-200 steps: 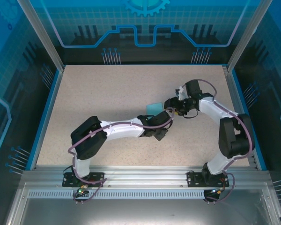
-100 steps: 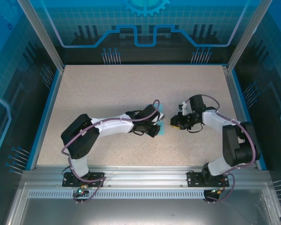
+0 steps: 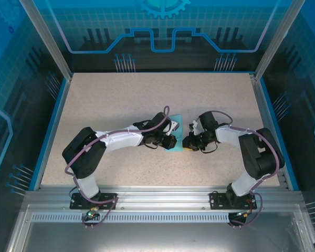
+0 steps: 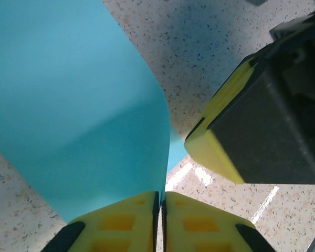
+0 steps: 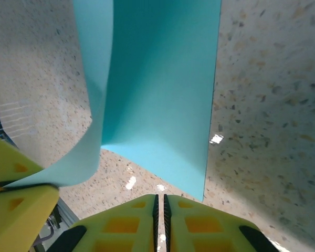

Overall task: Fold a paper plane with a square sheet of paper (fold left side to right side)
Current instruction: Fold the triangle a second time at the center of the table.

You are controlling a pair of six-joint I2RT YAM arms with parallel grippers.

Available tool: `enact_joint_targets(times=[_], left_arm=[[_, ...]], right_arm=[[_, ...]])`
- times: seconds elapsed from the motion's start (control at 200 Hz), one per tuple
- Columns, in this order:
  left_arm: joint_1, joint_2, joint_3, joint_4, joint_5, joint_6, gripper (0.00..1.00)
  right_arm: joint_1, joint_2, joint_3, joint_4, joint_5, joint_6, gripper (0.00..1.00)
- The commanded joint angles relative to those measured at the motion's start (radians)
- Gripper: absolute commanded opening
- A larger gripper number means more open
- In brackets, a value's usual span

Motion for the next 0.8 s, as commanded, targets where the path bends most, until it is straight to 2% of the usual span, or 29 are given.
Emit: enact_joint_targets(times=[0.0,0.39,0.795], left_arm=[[0.019,-0.014,-0.003,-0.006,0.018,-0.012,0.15],[0.051,0.007,0.012,-0.080,-0.006,0.038,0.15],[0.081,0.073,0.071,-0.106,-0.008,0.067,0.15]], right_arm=[[0.025,0.041,0.036,-0.008,0.038,0.008,0.13],[0.041,0.106,0.062,-0.110,0.128,-0.036,0.13],[0.048,0.118,0.086,-0.145,0.135,-0.060,0.13]])
